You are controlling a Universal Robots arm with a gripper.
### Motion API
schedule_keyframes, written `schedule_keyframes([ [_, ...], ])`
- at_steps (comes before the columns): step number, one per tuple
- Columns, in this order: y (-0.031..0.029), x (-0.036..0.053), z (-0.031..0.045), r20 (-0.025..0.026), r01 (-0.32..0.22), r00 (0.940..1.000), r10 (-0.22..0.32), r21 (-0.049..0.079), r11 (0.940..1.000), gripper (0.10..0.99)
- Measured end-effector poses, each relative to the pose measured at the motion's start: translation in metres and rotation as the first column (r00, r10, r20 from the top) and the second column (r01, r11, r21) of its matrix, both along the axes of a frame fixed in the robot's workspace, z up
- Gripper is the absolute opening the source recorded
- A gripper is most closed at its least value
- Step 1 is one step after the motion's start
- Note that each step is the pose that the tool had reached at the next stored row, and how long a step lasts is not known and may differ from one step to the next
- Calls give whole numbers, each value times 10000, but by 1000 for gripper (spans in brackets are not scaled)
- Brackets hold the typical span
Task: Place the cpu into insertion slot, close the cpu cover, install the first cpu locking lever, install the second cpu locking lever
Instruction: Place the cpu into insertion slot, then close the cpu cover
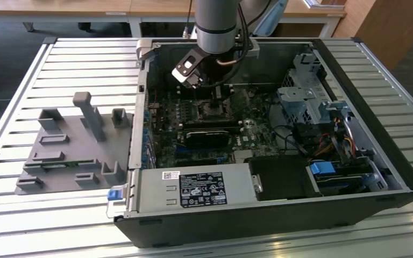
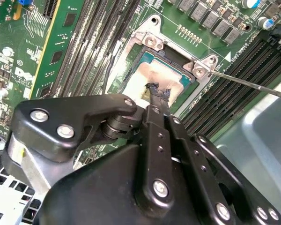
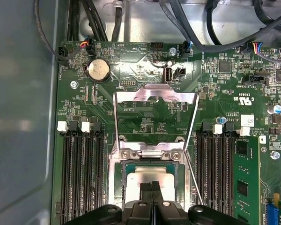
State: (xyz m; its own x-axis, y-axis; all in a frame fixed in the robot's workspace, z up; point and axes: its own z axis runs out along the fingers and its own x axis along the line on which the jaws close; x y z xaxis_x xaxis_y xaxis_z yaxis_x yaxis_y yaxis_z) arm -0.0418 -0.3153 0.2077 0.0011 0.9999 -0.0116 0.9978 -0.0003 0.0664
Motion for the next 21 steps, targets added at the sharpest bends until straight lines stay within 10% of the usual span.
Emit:
schedule_keyframes([
  [21, 0, 1, 67, -6, -1, 10000, 1, 1, 10000, 106],
])
